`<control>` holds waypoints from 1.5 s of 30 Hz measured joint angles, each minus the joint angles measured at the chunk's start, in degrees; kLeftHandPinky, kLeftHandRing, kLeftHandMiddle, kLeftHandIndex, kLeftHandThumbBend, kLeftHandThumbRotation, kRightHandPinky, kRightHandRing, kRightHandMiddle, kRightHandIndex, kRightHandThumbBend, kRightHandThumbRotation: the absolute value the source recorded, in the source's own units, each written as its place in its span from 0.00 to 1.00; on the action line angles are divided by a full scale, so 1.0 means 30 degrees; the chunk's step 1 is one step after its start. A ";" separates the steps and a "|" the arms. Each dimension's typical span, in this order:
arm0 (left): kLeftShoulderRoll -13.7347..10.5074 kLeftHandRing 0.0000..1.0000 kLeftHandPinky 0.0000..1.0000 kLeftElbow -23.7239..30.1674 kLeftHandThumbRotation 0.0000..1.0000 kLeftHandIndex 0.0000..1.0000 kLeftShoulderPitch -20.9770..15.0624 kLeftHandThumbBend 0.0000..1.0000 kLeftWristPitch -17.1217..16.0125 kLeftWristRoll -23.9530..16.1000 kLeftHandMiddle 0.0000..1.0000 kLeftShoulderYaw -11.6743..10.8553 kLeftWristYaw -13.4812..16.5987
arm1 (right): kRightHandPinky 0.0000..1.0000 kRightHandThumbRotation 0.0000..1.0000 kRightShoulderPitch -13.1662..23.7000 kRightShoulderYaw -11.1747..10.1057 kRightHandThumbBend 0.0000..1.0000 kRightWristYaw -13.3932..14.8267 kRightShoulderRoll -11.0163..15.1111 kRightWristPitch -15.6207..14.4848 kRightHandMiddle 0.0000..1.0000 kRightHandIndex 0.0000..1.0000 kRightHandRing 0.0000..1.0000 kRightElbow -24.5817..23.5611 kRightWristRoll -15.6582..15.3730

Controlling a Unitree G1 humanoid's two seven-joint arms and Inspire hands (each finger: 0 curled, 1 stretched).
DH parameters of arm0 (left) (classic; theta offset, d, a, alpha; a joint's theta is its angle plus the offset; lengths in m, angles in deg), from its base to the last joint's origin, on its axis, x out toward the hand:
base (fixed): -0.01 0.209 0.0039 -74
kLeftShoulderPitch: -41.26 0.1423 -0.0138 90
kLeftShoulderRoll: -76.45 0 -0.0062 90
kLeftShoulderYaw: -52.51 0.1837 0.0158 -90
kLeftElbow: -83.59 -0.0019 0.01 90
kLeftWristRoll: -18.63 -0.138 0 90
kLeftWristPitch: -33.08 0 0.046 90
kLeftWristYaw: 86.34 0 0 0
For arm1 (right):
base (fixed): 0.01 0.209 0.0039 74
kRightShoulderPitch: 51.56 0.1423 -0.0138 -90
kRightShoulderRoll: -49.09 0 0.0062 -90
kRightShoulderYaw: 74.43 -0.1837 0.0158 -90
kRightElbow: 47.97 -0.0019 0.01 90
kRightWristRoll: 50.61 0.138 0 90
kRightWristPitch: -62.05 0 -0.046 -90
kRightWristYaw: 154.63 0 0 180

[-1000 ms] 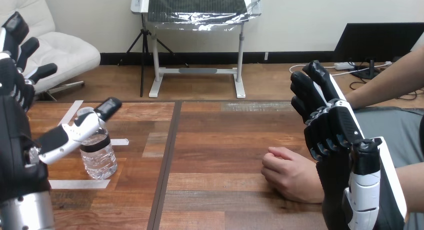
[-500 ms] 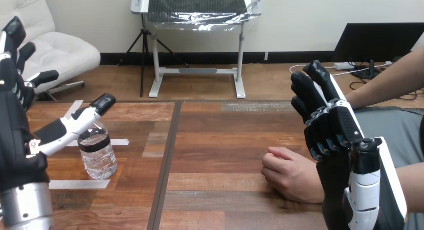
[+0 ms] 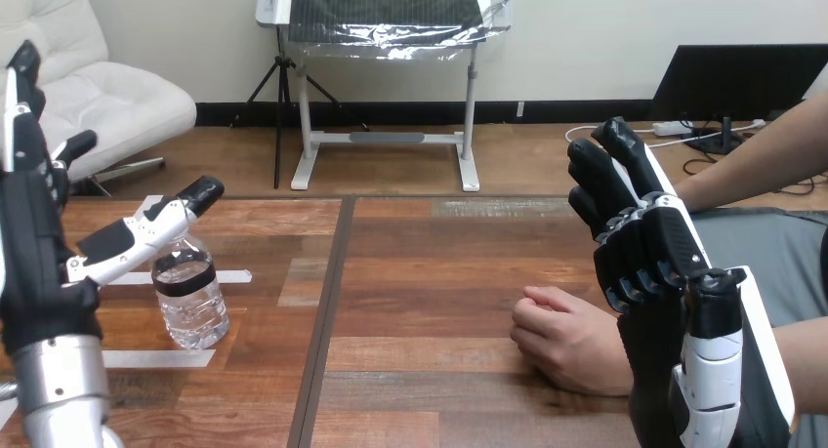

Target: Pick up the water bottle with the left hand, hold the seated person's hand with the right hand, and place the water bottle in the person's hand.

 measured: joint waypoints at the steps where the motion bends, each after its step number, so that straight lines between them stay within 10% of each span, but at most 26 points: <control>1: -0.0026 1.00 1.00 -0.0217 0.11 1.00 -0.0106 1.00 0.0049 0.0003 1.00 0.0004 -0.0013 | 1.00 1.00 0.0004 0.0000 0.60 0.0000 0.0000 -0.0001 0.94 0.95 0.97 0.0000 0.0001; 45: -0.2038 1.00 1.00 -1.1846 0.29 1.00 -0.4774 1.00 -0.0119 0.0267 1.00 0.0451 -0.0313 | 1.00 1.00 0.0276 -0.0014 0.62 0.0002 -0.0038 -0.0039 0.92 0.93 0.95 0.0007 -0.0044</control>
